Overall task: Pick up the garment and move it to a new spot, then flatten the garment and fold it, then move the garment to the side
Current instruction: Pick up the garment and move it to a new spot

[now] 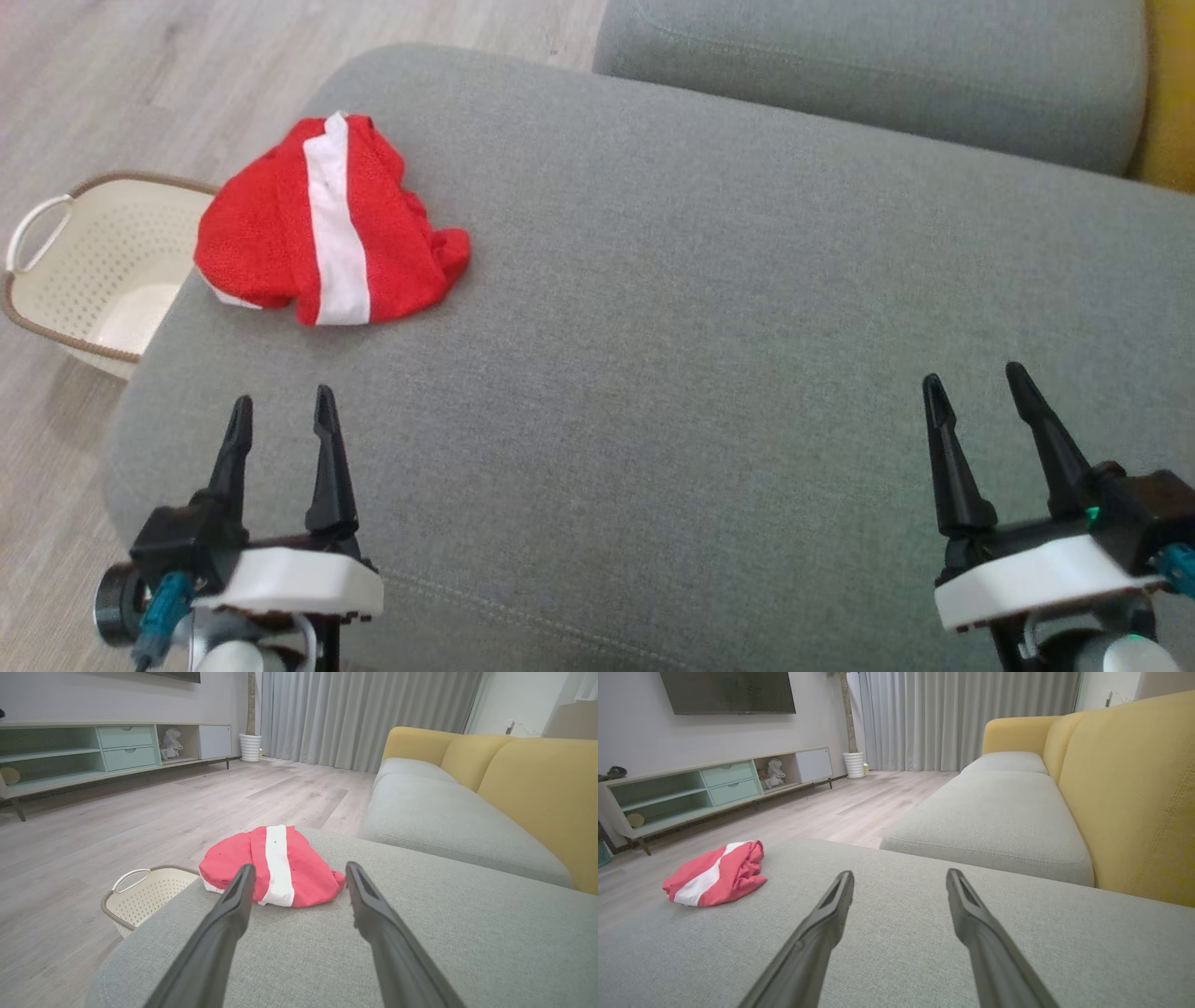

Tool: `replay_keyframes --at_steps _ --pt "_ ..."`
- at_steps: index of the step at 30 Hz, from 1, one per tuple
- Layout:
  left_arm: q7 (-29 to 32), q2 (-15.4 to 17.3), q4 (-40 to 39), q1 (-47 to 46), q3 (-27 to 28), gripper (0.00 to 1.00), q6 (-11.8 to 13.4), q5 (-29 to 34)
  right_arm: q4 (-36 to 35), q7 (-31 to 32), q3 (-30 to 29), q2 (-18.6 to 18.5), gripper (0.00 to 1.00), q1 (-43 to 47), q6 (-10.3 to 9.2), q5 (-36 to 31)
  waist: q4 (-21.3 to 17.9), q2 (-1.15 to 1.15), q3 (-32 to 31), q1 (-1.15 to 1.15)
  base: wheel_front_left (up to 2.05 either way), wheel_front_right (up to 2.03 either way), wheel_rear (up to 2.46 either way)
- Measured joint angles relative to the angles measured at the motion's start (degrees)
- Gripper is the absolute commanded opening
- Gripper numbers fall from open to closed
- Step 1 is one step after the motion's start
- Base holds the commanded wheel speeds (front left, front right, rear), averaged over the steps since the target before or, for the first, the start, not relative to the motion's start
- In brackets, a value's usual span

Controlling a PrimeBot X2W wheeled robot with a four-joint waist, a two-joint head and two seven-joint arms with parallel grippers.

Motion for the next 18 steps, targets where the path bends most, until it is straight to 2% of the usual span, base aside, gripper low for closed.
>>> replay_keyframes --at_steps 5,10,13,14,18 --pt "0.0 -1.0 0.4 -1.9 0.5 1.00 -0.3 0.5 -1.5 0.9 -0.1 -0.3 1.00 -1.6 0.00 -0.3 -0.8 0.00 3.3 0.00 0.00 0.00 0.00" --pt "-0.2 -2.2 5.6 -9.8 2.1 1.00 -2.2 0.0 -3.6 2.3 -0.3 -2.2 1.00 -5.2 0.00 -0.7 -1.6 0.00 7.6 0.01 0.00 0.00 0.00" --pt "-0.3 -2.3 12.1 -18.0 4.5 1.00 -3.2 -1.3 -5.0 3.1 -0.3 -4.0 1.00 -7.8 0.00 -0.7 -2.4 0.00 11.5 0.02 0.00 0.00 0.00" --pt "-0.4 -2.2 17.7 -23.4 6.0 1.00 -3.8 -2.3 -5.8 3.7 -0.4 -5.0 1.00 -9.2 0.00 -0.7 -3.1 0.00 14.2 0.02 0.00 0.00 0.00" --pt "0.3 -1.3 31.8 -33.7 7.4 1.00 -6.3 -3.7 -6.3 4.3 -1.1 -6.4 1.00 -11.2 0.00 -0.6 -4.7 0.00 19.3 0.03 0.00 0.00 0.00"
